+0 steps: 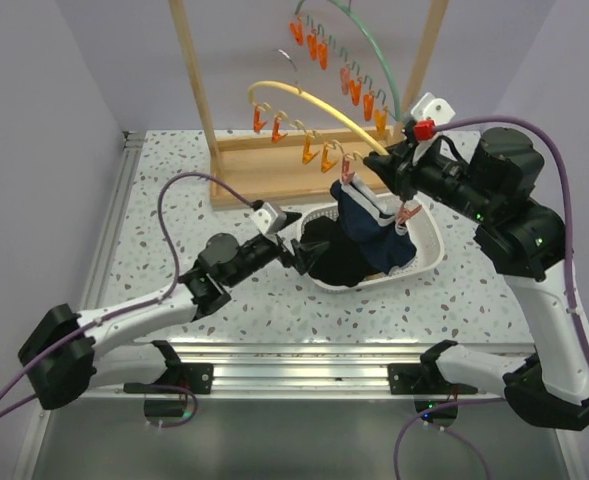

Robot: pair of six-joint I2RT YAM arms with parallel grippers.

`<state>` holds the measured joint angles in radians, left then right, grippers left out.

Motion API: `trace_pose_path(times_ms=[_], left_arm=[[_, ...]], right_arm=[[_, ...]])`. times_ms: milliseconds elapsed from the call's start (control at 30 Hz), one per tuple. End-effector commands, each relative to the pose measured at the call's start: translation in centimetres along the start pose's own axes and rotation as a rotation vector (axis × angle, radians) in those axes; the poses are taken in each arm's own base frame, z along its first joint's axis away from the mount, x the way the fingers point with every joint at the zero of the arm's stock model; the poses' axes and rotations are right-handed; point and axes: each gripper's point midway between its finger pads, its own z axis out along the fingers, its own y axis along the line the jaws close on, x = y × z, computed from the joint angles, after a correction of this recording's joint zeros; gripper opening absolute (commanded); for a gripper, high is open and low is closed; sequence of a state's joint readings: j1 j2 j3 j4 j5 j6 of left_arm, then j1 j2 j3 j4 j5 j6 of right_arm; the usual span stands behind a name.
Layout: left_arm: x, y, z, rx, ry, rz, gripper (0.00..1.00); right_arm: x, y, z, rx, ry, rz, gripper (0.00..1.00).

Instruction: Remove the underwear clipped to the hanger

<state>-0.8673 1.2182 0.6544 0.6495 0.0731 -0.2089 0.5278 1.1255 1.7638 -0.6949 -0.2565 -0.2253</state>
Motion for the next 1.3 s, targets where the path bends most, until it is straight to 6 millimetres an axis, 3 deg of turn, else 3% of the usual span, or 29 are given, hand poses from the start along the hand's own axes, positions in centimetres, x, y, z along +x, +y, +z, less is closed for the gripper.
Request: trace_pose_path(times_ms=[0,33,200,233,333,467,667,1267], left_arm=[[-4.1,0.8,-2.9,-0.054,-0.136,0.132,1.00],[-3.6,1.0,-3.8,-0.058,-0.129,0.141,1.00],[-7.0,-0.6,-7.1,0.001,-0.210,0.188,1.00],[-7.0,-0.5,-7.3,-0.004,-0.202,0.184,1.00],[-8.1,0.2,-7.9,-0.041,-0.215,0.162,1.00],[-8.5,1.3,-7.4,-0.065,-0.209,0.084,1.00],[-8.6,4.9,-6.1,-0.140,-0.193,-0.021,0.98],[-12.4,7.1,-4.4,-0.233,-0.273,-0.007,0.97]], right_arm=[[-2.5,0.8,1.5,-0.082,-0.092,-0.014,0.00],[-2.6,1.5,1.8,-0.130,-0.098,-0.014,0.00],[-2.5,3.1,4.5,-0.263,-0.089,0.021,0.00],[-1.9,3.2,5.8,-0.284,-0.070,0.039,0.00],[-2.7,3.9,6.8,-0.345,-0.082,0.068,0.00],[-2.5,5.3,9.1,-0.430,-0.065,0.105,0.00],[-3.7,6.1,9.9,-0.487,-0.080,0.144,0.00],[-3.1,7.7,11.4,-0.547,-0.052,0.178,0.00]])
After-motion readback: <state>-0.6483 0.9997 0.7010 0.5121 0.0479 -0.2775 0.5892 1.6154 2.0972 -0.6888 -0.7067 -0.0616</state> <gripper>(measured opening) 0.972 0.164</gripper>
